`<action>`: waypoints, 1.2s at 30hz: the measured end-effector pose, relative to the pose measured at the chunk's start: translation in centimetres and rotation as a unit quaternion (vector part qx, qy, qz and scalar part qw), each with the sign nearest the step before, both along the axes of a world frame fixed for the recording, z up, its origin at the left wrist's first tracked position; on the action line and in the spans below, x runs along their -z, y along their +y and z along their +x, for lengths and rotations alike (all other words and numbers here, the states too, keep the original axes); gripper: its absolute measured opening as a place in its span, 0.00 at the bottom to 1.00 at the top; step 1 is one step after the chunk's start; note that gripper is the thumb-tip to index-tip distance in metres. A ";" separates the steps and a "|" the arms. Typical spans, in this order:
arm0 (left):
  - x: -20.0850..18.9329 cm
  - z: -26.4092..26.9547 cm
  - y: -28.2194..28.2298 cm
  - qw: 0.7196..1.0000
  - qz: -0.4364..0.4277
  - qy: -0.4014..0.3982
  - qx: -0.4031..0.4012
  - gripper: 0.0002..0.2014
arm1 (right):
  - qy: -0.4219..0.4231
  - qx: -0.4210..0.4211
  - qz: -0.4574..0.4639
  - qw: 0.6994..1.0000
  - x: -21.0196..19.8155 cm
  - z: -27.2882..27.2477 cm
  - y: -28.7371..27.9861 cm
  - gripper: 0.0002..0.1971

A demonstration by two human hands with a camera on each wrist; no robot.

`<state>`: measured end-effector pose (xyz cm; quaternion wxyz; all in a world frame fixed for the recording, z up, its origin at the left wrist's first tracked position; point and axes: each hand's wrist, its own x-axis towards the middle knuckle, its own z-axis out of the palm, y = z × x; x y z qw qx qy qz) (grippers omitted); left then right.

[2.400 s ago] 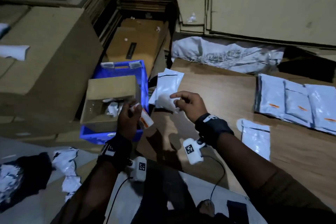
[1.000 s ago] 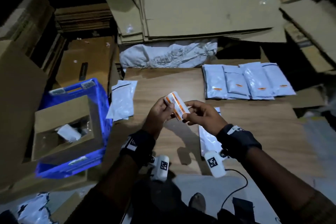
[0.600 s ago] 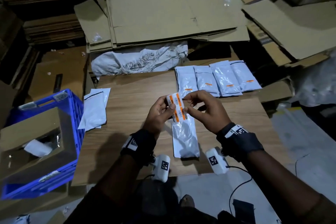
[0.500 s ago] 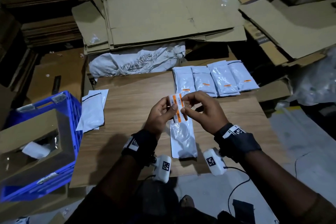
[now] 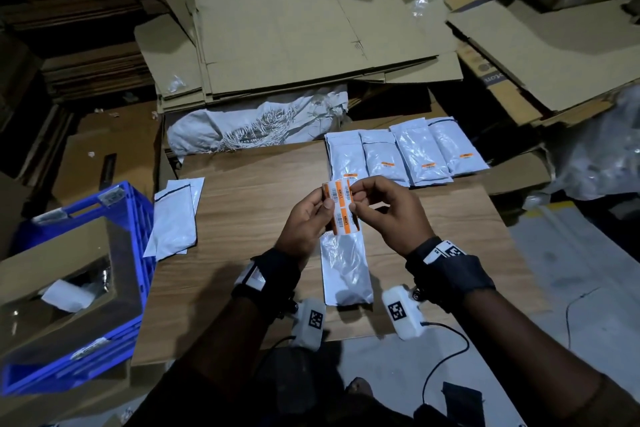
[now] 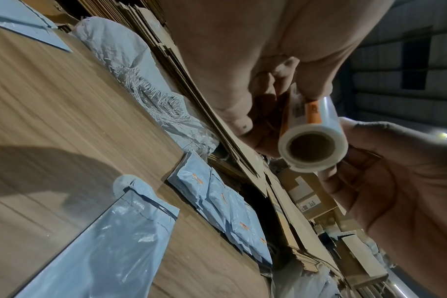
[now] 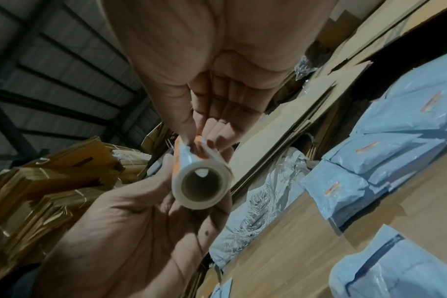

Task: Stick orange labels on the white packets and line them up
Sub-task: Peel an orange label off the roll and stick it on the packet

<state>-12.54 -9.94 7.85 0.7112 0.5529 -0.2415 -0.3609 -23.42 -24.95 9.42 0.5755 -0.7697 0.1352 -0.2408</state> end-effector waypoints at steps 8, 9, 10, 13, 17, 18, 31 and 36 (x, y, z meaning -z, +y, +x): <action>0.4 0.4 0.3 0.999 -0.002 -0.035 -0.003 0.20 | -0.006 -0.010 0.049 0.999 -0.4 0.5 0.2 0.13; 0.4 0.4 0.3 0.999 -0.004 -0.033 0.001 0.19 | -0.007 -0.012 0.042 0.999 -0.5 0.4 0.4 0.14; 0.3 0.4 0.4 0.999 -0.009 -0.031 0.006 0.18 | -0.008 -0.012 0.040 0.999 -0.6 0.4 0.5 0.14; 0.2 0.3 0.6 0.999 -0.018 -0.029 0.015 0.19 | -0.008 -0.007 0.015 1.000 -0.5 0.3 0.7 0.15; 0.5 0.3 0.7 0.999 -0.029 -0.007 0.013 0.20 | 0.008 -0.011 -0.004 1.000 -0.9 -0.2 1.1 0.17; 0.5 0.2 0.6 0.999 -0.033 0.000 0.015 0.20 | 0.007 -0.016 0.003 1.000 -0.9 -0.3 1.1 0.18; -0.4 -0.2 1.7 0.999 -0.024 -0.007 0.046 0.24 | 0.007 -0.003 -0.059 0.998 0.5 -1.4 0.1 0.21; -2.1 -0.2 2.8 0.998 -0.011 0.023 0.060 0.29 | 0.010 0.000 -0.131 0.991 -0.3 -1.8 -0.7 0.25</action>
